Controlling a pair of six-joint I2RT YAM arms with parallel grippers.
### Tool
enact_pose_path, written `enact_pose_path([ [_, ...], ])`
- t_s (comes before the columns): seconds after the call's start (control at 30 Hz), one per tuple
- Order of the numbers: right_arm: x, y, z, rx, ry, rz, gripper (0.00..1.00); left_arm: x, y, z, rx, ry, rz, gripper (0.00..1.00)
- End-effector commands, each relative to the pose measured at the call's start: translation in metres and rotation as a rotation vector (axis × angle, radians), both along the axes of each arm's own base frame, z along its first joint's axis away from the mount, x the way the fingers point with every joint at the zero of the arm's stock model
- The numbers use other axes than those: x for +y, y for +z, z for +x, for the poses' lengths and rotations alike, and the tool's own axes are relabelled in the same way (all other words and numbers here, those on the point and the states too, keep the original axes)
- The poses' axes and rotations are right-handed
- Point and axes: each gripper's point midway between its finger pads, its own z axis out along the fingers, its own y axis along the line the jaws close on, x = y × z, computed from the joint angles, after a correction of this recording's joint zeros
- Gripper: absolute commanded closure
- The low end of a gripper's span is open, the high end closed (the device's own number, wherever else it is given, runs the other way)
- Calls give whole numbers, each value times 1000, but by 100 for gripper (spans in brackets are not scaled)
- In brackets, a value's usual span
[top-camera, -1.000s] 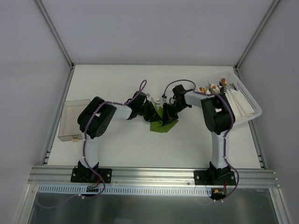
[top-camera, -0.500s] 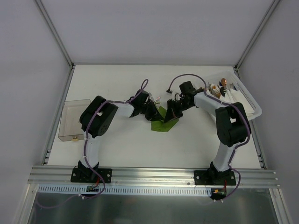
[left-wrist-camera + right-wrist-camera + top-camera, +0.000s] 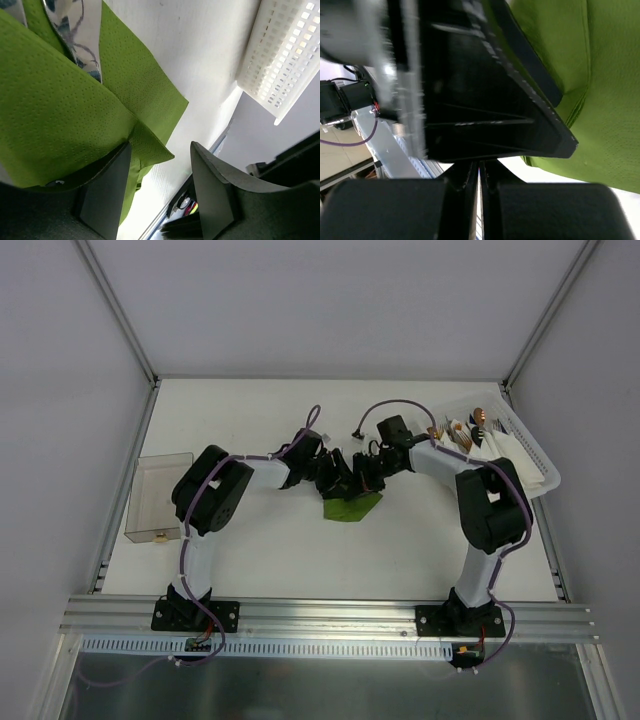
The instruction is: Place the utensils on the paper napkin and roll it up
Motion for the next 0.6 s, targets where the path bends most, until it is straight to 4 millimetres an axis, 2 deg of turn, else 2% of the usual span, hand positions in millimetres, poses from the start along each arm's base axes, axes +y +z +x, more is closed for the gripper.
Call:
enact_pose_path([
  [0.0, 4, -13, 10, -15, -48, -28, 99, 35, -67, -24, 146, 47, 209, 46],
  [0.33, 7, -43, 26, 21, -122, -77, 100, 35, -67, -24, 150, 44, 207, 45],
  [0.57, 9, -47, 34, 18, -147, -72, 100, 34, -65, -24, 144, 39, 203, 46],
])
